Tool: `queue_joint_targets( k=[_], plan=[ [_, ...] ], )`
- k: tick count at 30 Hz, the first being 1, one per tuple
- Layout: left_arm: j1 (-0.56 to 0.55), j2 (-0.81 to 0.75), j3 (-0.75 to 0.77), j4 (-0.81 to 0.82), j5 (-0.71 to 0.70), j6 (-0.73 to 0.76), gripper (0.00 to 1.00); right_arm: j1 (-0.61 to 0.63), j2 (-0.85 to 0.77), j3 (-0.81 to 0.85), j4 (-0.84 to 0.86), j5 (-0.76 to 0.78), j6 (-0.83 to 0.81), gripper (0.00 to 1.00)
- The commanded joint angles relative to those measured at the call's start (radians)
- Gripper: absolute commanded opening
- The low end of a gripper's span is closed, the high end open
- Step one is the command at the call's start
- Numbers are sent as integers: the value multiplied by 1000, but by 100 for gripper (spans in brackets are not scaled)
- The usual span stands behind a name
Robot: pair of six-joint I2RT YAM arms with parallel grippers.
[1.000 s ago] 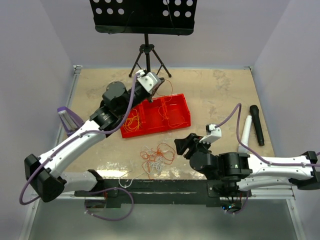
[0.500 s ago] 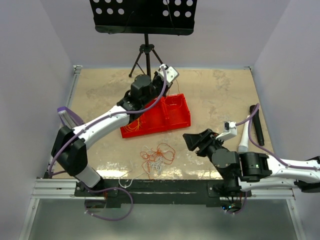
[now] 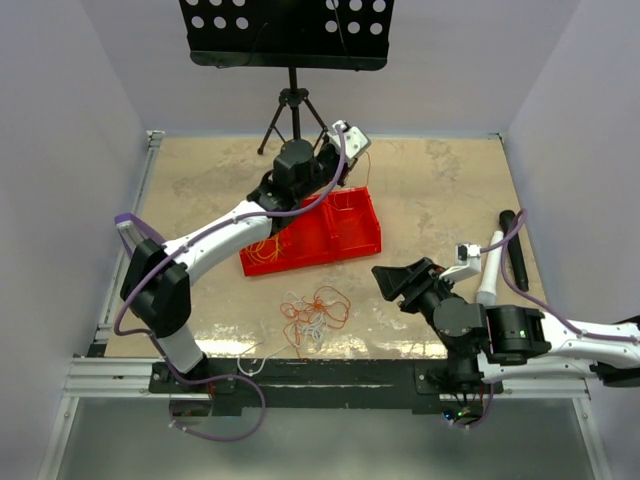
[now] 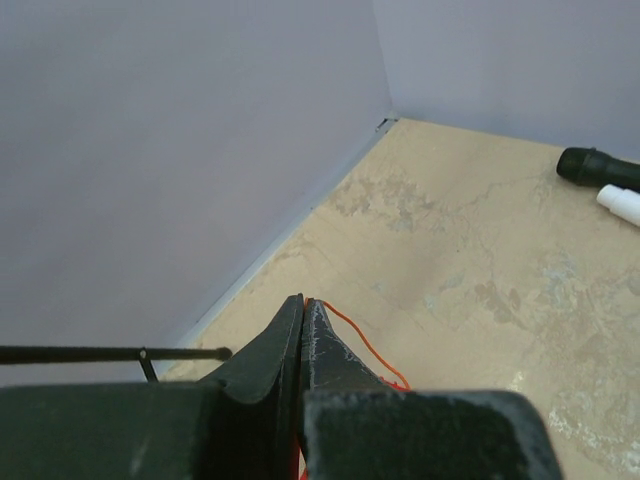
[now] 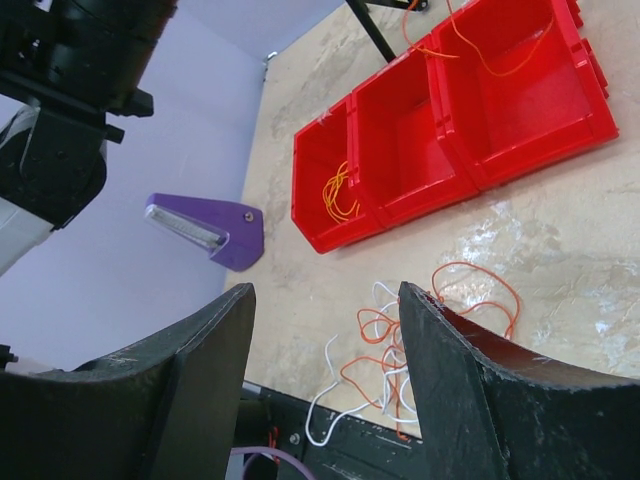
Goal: Untangle the cables
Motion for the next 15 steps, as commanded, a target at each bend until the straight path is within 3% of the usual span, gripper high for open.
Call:
queue_joint_targets(
  k=[1,9,15],
  plan=[
    [-22,20,84,46,68,5,0,4,-14,0,11,53,6,64],
    [-50,11,95,40,66,27,0,5,-20,-8,-8,44,32,64],
    [-48,-18,17,49,3,56,0,4,-31,-6,-17,43,37,64]
  ],
)
